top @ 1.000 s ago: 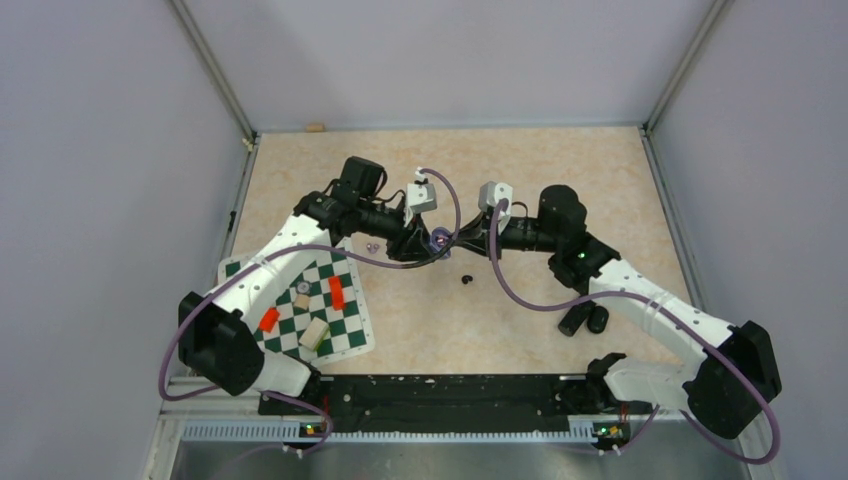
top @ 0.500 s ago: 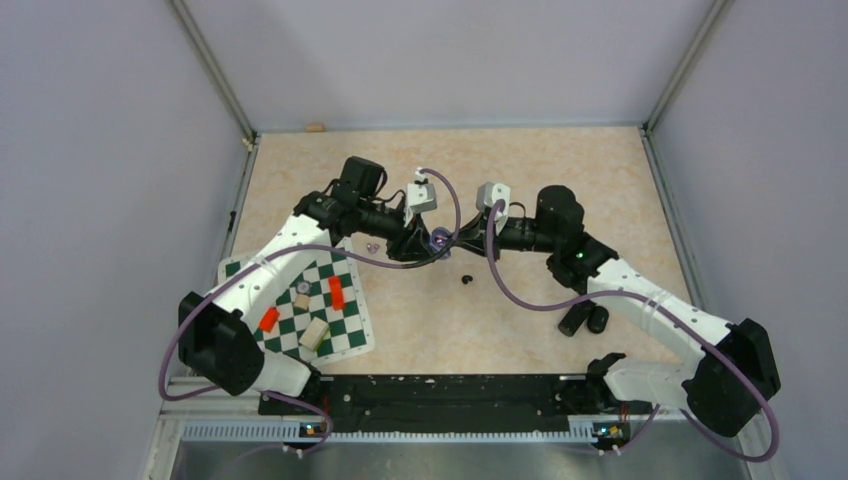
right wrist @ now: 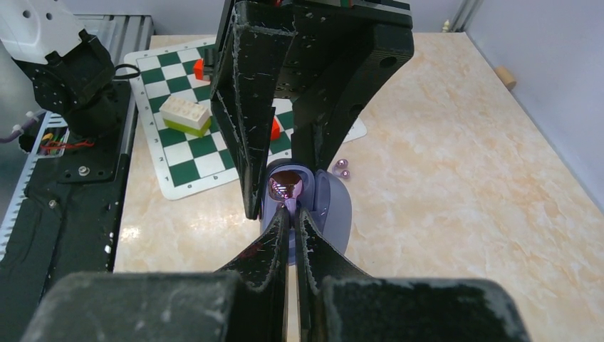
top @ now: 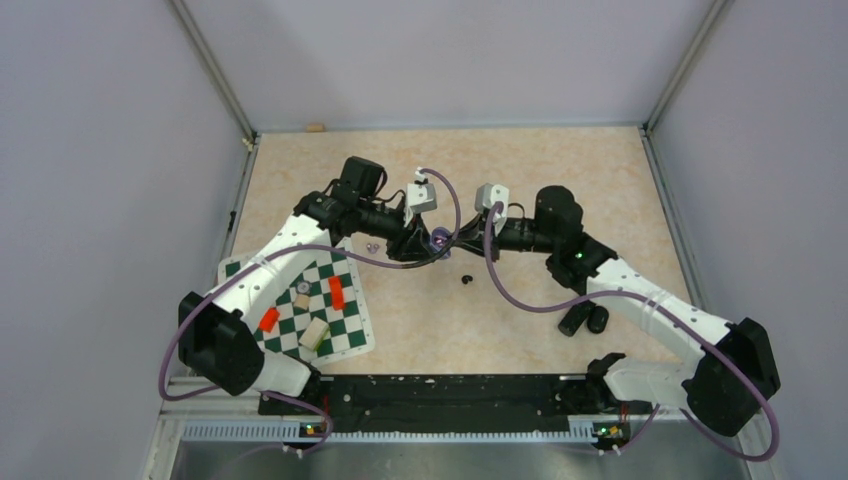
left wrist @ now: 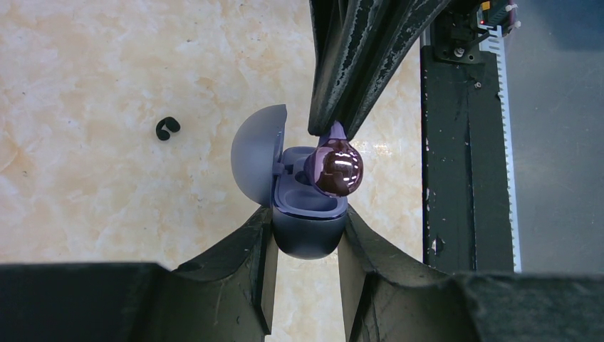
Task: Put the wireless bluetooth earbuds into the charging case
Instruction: Insert the left earbud into the left side groove of the charging case.
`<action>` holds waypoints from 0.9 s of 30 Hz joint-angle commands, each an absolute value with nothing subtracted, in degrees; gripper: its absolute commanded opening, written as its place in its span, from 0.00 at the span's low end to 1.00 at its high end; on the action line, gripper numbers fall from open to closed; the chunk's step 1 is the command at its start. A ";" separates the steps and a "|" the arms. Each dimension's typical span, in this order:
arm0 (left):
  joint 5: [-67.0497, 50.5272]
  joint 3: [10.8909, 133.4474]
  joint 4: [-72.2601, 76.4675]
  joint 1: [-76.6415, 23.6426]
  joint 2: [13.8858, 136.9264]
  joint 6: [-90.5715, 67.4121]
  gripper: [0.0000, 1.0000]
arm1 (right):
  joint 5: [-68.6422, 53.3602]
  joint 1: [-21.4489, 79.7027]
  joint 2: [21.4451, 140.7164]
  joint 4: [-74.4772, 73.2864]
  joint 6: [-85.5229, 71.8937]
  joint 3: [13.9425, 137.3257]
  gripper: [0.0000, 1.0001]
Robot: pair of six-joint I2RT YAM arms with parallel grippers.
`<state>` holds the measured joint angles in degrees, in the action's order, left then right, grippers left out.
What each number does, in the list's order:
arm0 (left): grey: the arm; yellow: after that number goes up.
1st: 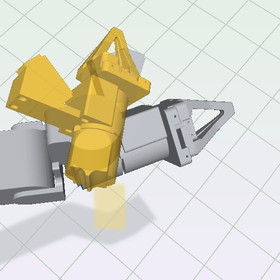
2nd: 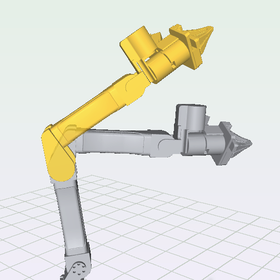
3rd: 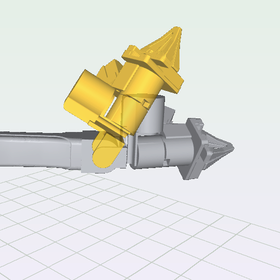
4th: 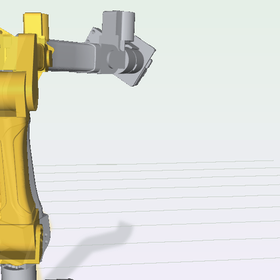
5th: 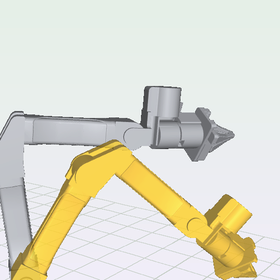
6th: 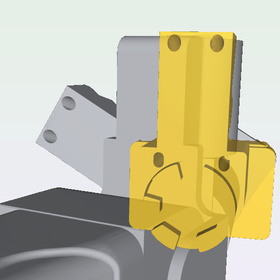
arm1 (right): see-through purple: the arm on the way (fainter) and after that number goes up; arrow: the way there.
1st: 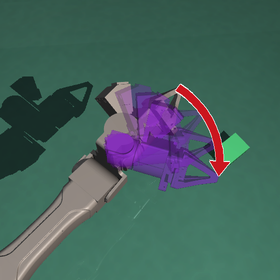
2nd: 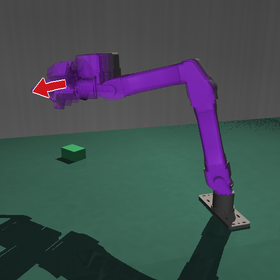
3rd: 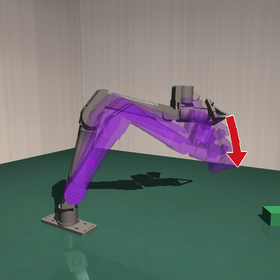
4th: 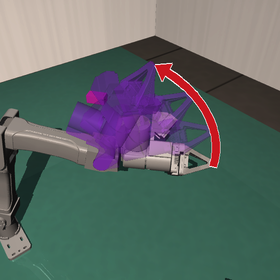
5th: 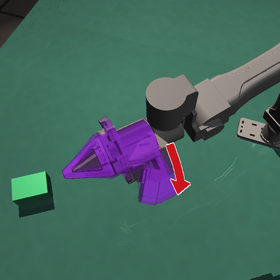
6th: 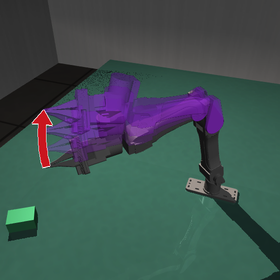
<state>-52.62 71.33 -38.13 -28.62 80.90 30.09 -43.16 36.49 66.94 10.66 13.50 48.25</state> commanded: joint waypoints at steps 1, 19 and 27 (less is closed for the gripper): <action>-53.79 72.73 -37.27 -28.84 80.25 29.87 0.00 | -43.40 37.61 67.70 11.30 14.53 48.23 0.00; -52.27 72.63 -37.27 -29.81 80.38 30.31 0.00 | -40.87 38.25 68.90 12.39 13.01 48.34 0.00; -51.53 72.69 -37.53 -30.40 80.38 30.71 0.00 | -40.75 38.33 69.30 12.15 13.25 48.34 0.00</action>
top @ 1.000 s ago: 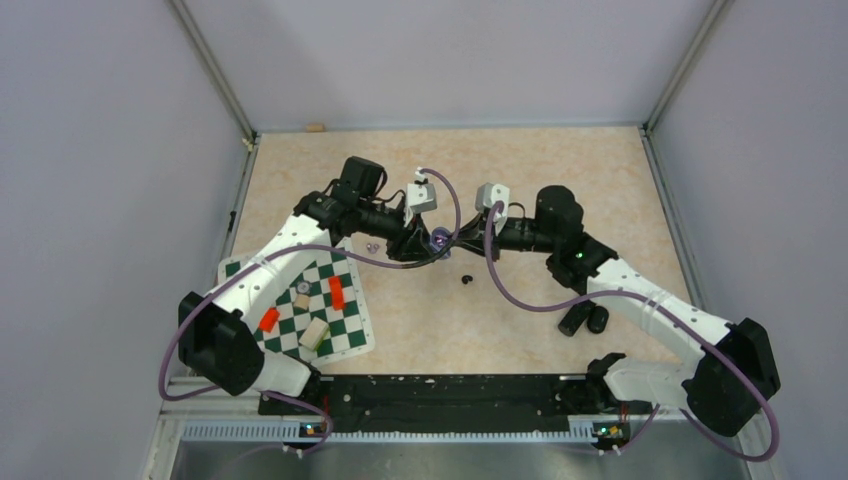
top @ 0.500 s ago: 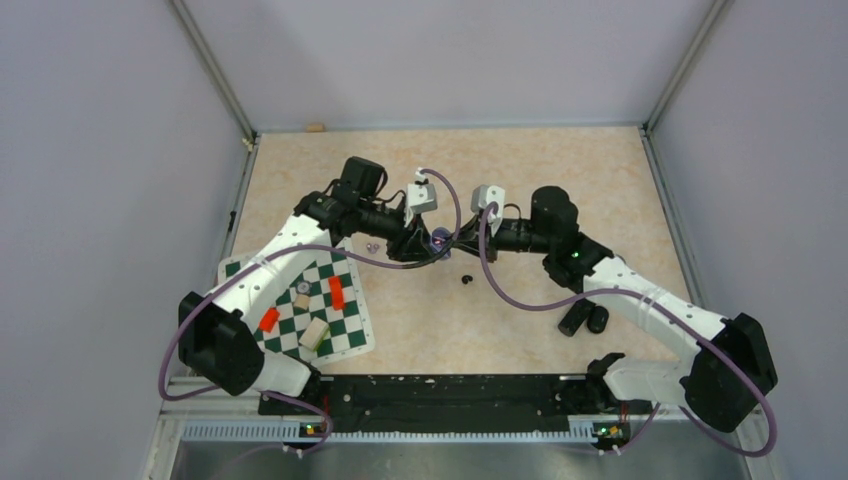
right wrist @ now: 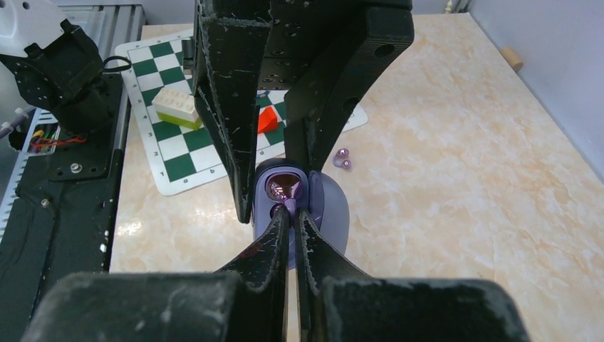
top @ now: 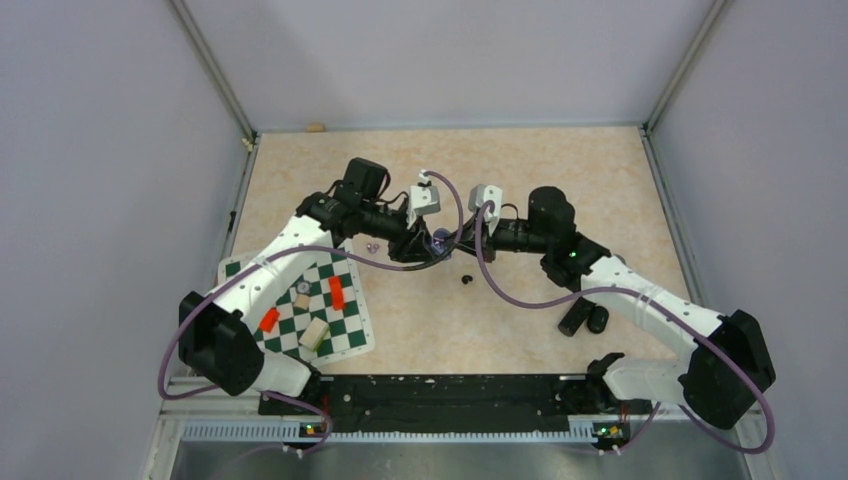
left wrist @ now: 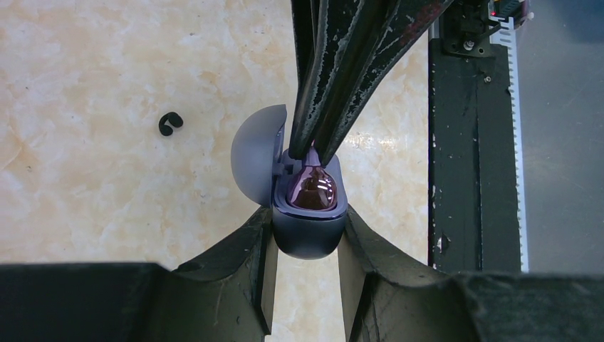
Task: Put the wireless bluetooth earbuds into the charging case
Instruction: Insert the left earbud into the left side groove of the charging case.
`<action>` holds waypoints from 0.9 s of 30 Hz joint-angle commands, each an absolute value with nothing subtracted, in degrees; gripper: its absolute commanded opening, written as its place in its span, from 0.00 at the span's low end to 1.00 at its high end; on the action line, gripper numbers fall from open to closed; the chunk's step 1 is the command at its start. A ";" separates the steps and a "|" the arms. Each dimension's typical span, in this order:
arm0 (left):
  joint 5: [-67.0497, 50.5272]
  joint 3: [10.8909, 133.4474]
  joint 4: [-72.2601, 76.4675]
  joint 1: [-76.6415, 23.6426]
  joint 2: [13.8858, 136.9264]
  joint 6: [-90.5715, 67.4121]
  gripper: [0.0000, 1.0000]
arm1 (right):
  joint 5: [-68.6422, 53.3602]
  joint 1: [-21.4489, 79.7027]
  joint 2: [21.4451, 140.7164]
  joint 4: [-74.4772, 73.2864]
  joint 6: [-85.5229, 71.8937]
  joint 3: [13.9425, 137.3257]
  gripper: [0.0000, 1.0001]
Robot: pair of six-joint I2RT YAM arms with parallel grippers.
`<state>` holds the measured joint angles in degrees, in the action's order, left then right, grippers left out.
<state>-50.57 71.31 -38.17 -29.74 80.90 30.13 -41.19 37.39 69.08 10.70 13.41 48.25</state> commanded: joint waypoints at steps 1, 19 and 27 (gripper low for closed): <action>-51.51 72.69 -37.53 -30.38 80.44 30.74 0.00 | -40.84 38.32 69.31 12.13 13.27 48.34 0.00; -50.80 72.60 -37.95 -30.94 80.37 31.22 0.00 | -42.08 38.85 67.22 10.46 13.63 49.33 0.21; -50.67 72.69 -38.05 -30.88 80.51 31.28 0.00 | -42.70 37.62 63.56 9.14 13.97 50.15 0.28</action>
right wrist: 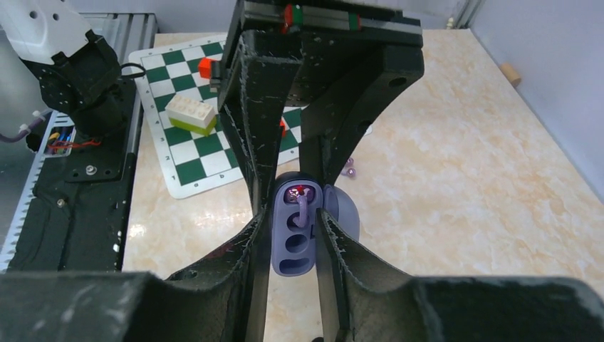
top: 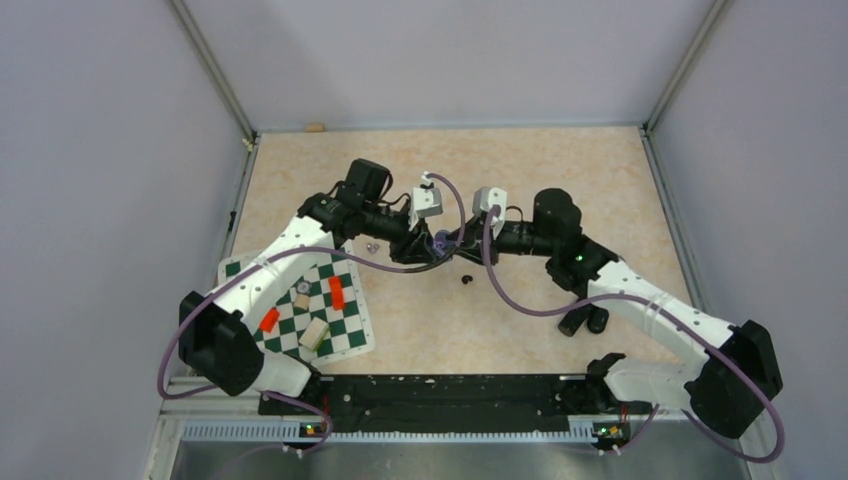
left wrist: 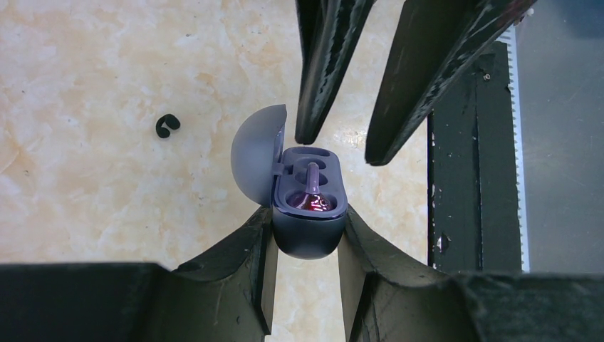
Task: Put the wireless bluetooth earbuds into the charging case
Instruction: Insert the left earbud into the left side groove of the charging case, then adjust the right earbud at the center of the board.
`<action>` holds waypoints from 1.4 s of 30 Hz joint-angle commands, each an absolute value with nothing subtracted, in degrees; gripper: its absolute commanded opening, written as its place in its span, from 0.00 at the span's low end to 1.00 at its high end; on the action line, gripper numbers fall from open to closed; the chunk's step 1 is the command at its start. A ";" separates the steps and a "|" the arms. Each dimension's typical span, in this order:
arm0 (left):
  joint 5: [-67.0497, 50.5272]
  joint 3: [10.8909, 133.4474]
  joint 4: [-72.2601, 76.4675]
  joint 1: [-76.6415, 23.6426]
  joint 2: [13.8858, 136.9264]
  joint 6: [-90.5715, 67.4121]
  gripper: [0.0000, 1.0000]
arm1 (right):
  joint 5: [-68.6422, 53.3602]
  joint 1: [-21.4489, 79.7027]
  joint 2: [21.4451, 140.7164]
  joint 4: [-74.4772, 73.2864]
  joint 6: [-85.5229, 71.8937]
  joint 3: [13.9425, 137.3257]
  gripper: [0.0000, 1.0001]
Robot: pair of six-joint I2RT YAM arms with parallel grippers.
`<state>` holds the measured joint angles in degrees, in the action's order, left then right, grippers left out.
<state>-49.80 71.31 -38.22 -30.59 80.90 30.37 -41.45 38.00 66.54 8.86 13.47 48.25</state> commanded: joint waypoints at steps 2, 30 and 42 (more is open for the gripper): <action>-50.50 72.84 -38.21 -30.93 80.55 31.33 0.00 | -43.82 37.09 62.73 8.68 13.79 50.48 0.30; -49.15 73.78 -42.95 -12.81 65.10 34.85 0.00 | -25.33 28.98 68.56 9.60 4.81 56.54 0.61; -46.32 62.32 -41.90 -5.80 53.02 32.18 0.00 | -21.56 36.33 106.37 -7.64 9.26 86.73 0.71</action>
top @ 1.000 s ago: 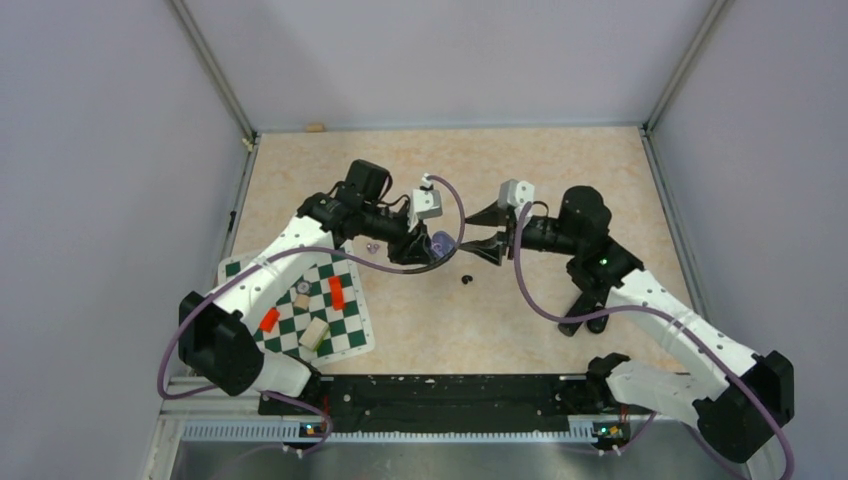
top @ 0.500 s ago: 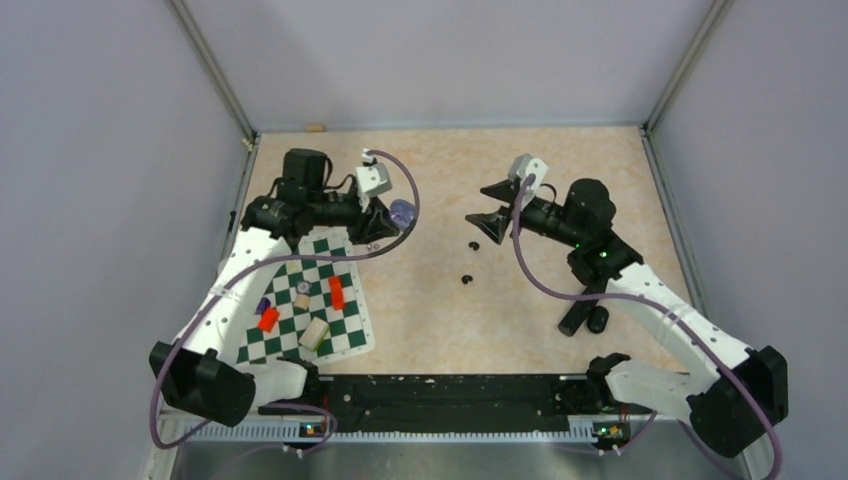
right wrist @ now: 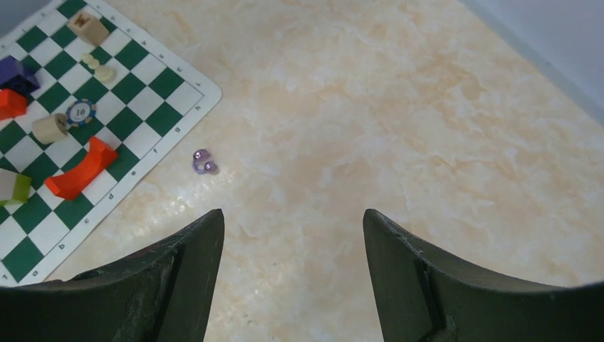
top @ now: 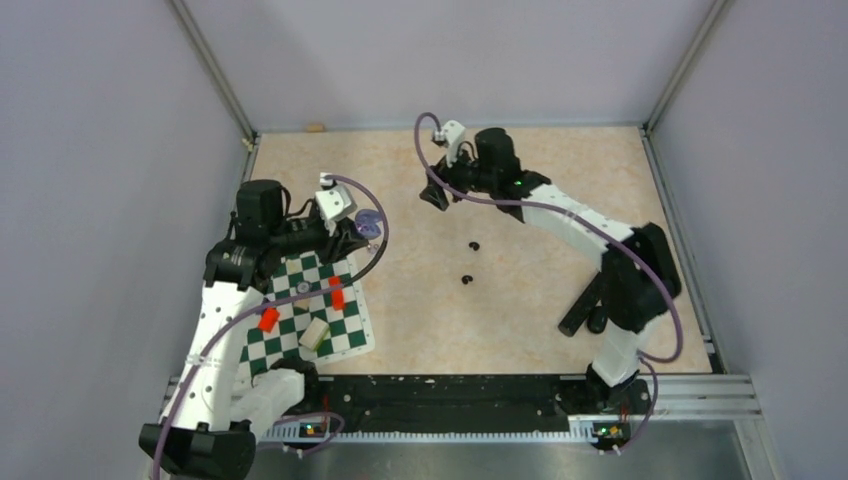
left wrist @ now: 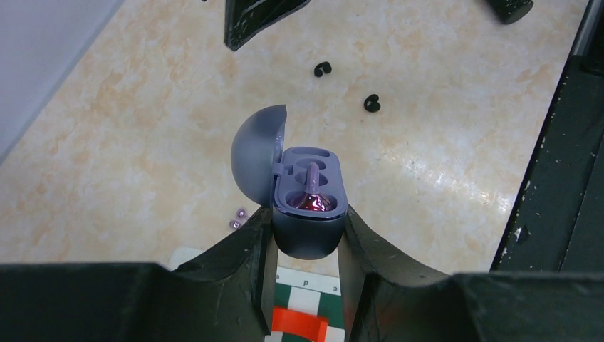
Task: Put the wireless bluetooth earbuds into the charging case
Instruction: Adjust the right earbud at the center of the board.
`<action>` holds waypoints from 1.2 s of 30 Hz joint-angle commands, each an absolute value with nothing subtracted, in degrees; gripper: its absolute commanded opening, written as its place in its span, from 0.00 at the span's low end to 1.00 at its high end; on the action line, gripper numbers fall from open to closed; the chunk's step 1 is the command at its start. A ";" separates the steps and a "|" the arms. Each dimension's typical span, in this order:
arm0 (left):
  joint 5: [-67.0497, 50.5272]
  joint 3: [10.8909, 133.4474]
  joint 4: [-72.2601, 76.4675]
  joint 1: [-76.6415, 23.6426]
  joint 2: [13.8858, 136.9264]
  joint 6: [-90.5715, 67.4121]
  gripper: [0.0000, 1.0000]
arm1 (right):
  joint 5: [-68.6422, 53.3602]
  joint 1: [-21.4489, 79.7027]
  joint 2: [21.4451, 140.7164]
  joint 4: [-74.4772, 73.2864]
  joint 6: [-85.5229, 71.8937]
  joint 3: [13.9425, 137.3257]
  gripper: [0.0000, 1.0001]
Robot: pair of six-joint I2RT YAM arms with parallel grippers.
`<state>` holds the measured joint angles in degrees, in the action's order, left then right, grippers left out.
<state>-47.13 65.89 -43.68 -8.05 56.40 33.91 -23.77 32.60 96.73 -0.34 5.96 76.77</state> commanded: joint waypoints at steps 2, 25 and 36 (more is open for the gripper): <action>-46.00 60.03 -41.61 -4.05 50.70 32.00 0.00 | -20.97 37.70 113.37 -12.22 10.35 93.83 0.71; -54.47 48.71 -39.72 10.08 37.06 31.11 0.00 | -26.87 47.15 146.57 -26.57 6.36 129.56 0.67; -56.01 48.34 -39.73 10.67 37.34 31.19 0.00 | -25.54 48.46 146.62 -27.95 9.73 127.72 0.52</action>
<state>-53.60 48.75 -42.00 10.11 37.50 31.40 -25.98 47.37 145.99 -27.11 8.05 126.56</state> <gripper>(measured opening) 0.374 0.545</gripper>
